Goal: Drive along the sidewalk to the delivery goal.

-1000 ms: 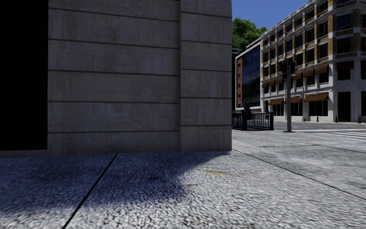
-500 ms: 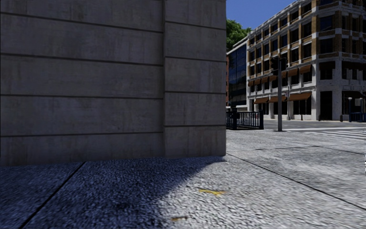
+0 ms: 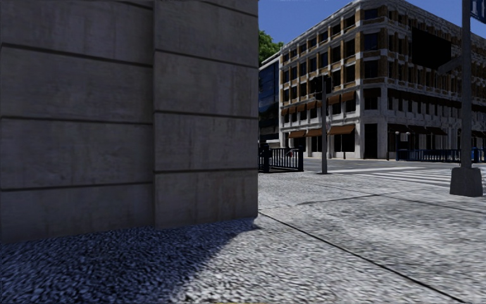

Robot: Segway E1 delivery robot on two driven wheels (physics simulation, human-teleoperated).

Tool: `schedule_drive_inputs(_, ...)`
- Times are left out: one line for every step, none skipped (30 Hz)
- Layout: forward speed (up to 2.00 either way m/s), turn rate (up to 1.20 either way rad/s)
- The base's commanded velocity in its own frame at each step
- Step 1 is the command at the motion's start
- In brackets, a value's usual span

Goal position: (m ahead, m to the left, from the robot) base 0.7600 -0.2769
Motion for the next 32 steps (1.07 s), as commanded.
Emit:
schedule_drive_inputs(1.04, 0.00)
schedule_drive_inputs(0.16, 0.00)
schedule_drive_inputs(0.00, 0.00)
schedule_drive_inputs(0.00, 0.00)
schedule_drive_inputs(0.00, 0.00)
schedule_drive_inputs(0.00, 0.00)
schedule_drive_inputs(0.00, 0.00)
schedule_drive_inputs(0.00, 0.00)
schedule_drive_inputs(0.00, 0.00)
schedule_drive_inputs(0.00, 0.00)
schedule_drive_inputs(0.00, 0.00)
schedule_drive_inputs(0.00, 0.00)
schedule_drive_inputs(0.00, 0.00)
schedule_drive_inputs(0.00, 0.00)
schedule_drive_inputs(0.00, 0.00)
schedule_drive_inputs(0.00, 0.00)
schedule_drive_inputs(0.00, 0.00)
schedule_drive_inputs(0.00, 0.00)
schedule_drive_inputs(0.00, 0.00)
schedule_drive_inputs(0.00, 0.00)
schedule_drive_inputs(0.00, 0.00)
schedule_drive_inputs(0.00, 0.00)
schedule_drive_inputs(0.00, 0.00)
schedule_drive_inputs(0.00, 0.00)
schedule_drive_inputs(0.00, 0.00)
schedule_drive_inputs(0.00, 0.00)
schedule_drive_inputs(0.00, 0.00)
schedule_drive_inputs(0.00, 0.00)
schedule_drive_inputs(0.00, 0.00)
schedule_drive_inputs(0.00, 0.00)
schedule_drive_inputs(0.00, 0.00)
schedule_drive_inputs(0.00, 0.00)
